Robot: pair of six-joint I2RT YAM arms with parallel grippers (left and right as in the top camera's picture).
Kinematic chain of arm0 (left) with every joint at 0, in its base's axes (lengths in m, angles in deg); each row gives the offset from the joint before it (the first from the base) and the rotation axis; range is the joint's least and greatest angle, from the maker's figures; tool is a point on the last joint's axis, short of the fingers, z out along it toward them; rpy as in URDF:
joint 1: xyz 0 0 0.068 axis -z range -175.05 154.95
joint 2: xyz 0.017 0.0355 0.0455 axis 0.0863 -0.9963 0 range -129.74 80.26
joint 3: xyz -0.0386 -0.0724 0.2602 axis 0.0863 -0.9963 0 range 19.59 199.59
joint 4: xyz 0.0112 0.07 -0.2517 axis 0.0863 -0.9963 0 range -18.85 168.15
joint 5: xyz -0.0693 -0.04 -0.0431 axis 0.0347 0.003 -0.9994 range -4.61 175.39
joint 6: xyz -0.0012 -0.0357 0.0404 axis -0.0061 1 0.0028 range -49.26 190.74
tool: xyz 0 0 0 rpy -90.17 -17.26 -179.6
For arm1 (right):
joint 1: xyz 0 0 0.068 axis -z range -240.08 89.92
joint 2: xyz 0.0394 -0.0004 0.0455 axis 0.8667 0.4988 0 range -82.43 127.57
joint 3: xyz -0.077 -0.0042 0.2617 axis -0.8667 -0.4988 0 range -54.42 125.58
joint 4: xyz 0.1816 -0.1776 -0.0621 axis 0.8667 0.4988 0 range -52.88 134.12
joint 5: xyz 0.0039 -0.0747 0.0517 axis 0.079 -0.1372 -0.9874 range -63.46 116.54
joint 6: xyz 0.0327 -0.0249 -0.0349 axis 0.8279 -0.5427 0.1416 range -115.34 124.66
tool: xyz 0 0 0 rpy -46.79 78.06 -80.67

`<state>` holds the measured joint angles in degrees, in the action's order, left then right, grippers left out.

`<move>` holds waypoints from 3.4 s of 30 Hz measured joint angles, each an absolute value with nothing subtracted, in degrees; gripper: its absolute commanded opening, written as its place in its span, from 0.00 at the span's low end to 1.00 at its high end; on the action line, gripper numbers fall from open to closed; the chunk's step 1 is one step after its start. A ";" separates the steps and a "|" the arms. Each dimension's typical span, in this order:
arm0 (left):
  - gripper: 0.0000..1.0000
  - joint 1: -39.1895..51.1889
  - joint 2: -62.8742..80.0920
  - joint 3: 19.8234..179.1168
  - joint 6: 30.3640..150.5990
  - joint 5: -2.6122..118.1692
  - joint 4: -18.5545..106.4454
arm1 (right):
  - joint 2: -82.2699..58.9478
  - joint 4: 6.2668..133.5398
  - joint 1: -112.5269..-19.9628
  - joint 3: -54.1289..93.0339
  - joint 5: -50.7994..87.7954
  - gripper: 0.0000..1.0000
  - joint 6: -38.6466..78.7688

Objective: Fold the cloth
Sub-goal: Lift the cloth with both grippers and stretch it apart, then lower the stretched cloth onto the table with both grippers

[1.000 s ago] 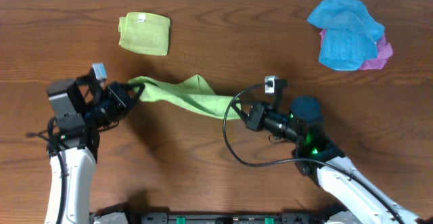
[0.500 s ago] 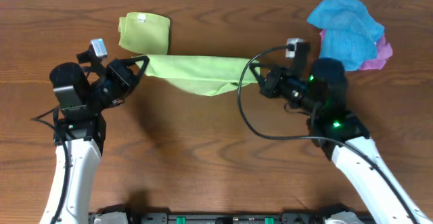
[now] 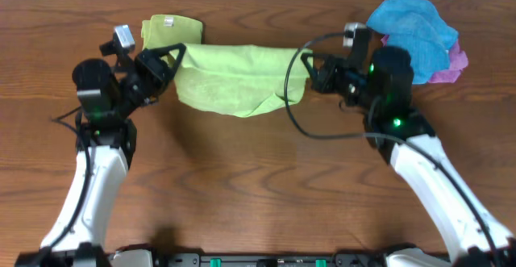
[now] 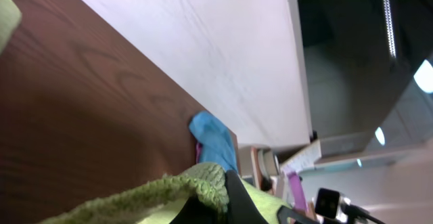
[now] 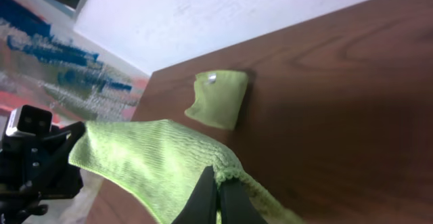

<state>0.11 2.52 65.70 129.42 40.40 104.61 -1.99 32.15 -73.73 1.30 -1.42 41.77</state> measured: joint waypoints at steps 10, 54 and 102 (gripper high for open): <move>0.06 0.26 -7.16 75.82 129.66 39.57 104.54 | 6.38 35.38 -70.43 10.92 -2.65 0.01 39.97; 0.06 -2.19 7.33 79.25 88.90 29.95 46.27 | -4.39 84.10 -75.44 13.30 -0.44 0.01 21.20; 0.06 -0.61 1.91 76.24 84.50 41.76 53.25 | 0.15 72.89 -82.67 10.57 15.54 0.01 24.00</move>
